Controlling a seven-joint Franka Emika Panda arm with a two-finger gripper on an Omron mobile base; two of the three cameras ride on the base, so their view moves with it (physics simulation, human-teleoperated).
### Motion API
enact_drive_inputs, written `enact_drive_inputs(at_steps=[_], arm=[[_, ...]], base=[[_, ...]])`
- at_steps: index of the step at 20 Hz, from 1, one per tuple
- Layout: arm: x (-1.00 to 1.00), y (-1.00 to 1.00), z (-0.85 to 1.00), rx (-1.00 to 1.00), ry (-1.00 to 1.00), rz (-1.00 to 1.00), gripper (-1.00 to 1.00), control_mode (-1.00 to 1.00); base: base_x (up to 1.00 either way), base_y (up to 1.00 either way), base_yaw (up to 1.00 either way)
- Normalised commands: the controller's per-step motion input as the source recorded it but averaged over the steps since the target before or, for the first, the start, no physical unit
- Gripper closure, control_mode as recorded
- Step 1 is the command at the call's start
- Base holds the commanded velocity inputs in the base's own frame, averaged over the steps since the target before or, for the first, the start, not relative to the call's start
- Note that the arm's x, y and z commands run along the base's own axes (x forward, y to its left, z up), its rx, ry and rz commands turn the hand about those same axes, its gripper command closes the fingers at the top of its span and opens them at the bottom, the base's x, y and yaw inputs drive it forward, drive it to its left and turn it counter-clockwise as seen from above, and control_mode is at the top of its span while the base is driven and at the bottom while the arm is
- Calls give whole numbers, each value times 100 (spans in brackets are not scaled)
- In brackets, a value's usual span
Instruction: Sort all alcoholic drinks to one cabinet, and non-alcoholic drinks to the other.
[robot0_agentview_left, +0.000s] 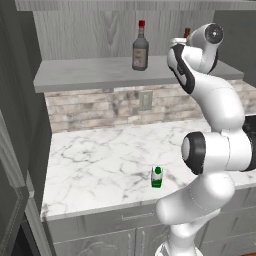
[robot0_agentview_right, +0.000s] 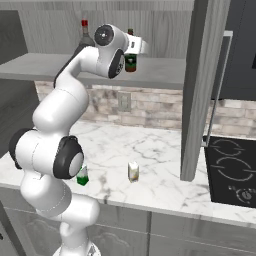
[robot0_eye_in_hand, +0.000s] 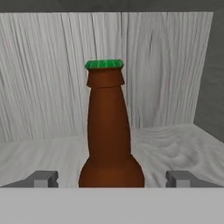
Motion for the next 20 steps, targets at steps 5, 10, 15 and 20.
enact_drive_inputs(at_steps=[5, 10, 15, 20], arm=[[0, -1, 0, 0, -2, 0, -100, -100], [-31, -11, 0, 0, 0, -1, -100, -100], [-56, -8, 0, 0, 0, -1, -100, -100], [-71, 0, 0, -1, 1, 0, -100, -100]], base=[[0, 0, 0], [0, 0, 0], [0, 0, 0], [0, 0, 0]])
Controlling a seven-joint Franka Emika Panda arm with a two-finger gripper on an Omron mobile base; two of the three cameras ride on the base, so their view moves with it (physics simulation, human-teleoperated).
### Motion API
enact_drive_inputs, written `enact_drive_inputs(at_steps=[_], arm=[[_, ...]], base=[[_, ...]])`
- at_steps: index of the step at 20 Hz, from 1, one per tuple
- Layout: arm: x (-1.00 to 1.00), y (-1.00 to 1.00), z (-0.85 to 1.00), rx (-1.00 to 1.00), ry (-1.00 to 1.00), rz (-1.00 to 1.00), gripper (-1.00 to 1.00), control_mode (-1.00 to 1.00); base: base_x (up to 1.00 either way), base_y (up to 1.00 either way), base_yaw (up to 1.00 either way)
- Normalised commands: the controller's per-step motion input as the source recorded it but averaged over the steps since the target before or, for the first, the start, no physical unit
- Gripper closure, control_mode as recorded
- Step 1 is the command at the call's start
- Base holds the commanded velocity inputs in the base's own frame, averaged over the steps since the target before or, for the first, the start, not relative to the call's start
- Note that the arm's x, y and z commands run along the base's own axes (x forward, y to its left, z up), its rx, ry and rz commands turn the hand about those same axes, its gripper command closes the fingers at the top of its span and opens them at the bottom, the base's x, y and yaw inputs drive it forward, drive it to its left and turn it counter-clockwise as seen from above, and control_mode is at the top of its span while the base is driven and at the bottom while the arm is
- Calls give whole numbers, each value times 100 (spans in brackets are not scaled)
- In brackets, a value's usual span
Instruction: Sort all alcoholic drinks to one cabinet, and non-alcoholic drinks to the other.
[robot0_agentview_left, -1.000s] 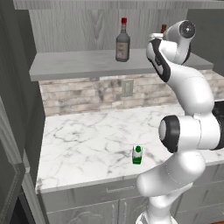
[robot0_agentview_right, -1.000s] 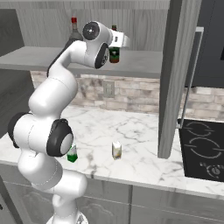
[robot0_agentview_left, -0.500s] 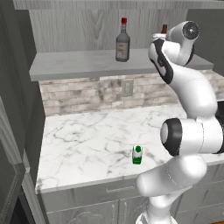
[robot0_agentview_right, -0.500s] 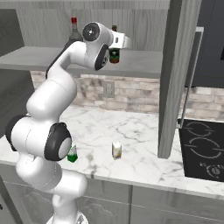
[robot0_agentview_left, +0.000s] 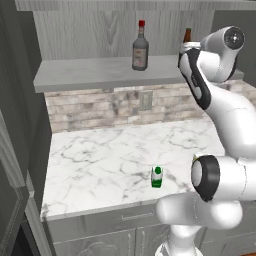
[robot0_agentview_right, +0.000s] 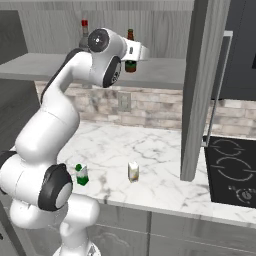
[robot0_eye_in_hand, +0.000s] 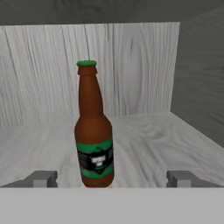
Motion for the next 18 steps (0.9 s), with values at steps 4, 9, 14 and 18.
enact_drive_inputs(at_steps=[4, 9, 14, 18], arm=[[-70, 11, -1, -5, 7, 0, -100, -100], [-63, 21, -8, -8, 12, 1, -100, -100], [-52, 24, -14, -9, 16, 1, -100, -100], [-27, 4, -9, -3, 19, 0, -100, -100]], base=[[0, 0, 0], [0, 0, 0], [0, 0, 0], [0, 0, 0]])
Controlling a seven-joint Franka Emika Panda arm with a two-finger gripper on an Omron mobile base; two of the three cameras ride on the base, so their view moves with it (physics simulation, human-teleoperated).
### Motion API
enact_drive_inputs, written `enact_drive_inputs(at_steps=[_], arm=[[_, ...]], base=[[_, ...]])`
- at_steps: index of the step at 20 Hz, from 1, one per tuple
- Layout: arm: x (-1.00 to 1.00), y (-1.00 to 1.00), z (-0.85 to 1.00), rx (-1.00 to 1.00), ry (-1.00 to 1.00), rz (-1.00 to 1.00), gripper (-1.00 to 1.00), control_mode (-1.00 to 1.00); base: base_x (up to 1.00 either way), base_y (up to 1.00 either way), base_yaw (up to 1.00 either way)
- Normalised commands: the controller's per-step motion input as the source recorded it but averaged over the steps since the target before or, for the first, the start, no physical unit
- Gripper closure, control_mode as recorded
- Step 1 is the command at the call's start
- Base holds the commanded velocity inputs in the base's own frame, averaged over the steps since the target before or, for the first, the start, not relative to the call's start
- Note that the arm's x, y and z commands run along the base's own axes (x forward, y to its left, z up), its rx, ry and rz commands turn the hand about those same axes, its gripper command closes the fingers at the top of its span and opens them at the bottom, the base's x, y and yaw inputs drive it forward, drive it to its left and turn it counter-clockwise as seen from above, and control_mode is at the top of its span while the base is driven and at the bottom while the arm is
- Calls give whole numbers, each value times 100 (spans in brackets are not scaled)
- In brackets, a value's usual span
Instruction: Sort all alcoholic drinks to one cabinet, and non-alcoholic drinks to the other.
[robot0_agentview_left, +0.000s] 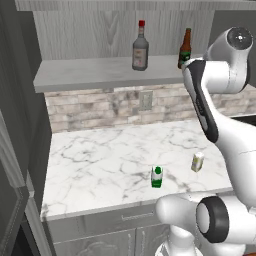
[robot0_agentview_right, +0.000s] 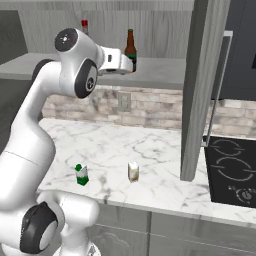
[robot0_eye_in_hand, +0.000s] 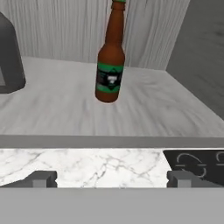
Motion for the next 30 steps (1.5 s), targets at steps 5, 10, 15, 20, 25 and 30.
enact_drive_inputs(at_steps=[5, 10, 15, 20, 25, 30], arm=[[-26, 0, -26, -2, 16, 0, -100, -100], [-27, 0, -36, -1, 12, 0, -100, -100], [-29, 0, -40, 0, 8, 1, -100, -100], [-20, 0, -44, 0, 1, 0, -100, -100], [-9, 0, -43, 0, -1, 0, -100, -100], [-9, 0, -40, 0, 0, 0, -100, -100]], base=[[0, 0, 0], [0, 0, 0], [0, 0, 0], [0, 0, 0], [0, 0, 0], [0, 0, 0]])
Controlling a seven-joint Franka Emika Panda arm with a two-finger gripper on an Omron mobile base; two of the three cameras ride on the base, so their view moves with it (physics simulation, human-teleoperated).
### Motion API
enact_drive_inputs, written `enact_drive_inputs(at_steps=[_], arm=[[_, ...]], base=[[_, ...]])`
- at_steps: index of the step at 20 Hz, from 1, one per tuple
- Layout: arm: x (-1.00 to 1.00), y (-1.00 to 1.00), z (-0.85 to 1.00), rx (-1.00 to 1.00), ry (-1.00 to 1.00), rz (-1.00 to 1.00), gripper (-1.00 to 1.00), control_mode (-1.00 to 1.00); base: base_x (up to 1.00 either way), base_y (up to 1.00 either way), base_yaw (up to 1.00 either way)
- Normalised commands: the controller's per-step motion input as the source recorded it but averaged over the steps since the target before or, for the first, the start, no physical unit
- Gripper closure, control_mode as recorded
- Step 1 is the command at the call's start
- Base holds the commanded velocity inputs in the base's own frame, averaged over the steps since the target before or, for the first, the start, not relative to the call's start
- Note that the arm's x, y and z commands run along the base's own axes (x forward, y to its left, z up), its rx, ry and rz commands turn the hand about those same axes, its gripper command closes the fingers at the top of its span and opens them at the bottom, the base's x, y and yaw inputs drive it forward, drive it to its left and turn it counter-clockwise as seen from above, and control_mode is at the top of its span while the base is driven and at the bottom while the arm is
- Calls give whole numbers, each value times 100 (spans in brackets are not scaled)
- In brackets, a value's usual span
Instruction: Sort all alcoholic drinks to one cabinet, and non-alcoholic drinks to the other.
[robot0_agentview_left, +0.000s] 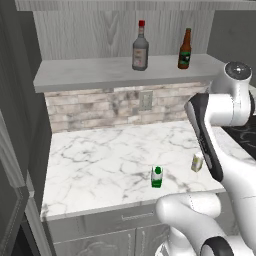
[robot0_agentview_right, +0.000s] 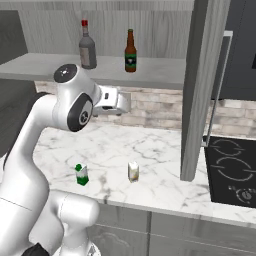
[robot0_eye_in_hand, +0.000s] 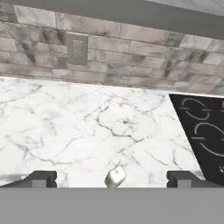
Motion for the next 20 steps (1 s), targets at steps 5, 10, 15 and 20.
enact_drive_inputs(at_steps=[5, 10, 15, 20], arm=[[-7, -6, -30, 1, 0, 0, -100, -100], [-8, -19, -27, 3, 0, 0, -100, -100], [-14, -23, -34, 7, 0, 0, -100, -100], [-13, -18, -38, 6, 3, 0, -100, -100]], base=[[0, 0, 0], [0, 0, 0], [0, 0, 0], [0, 0, 0]])
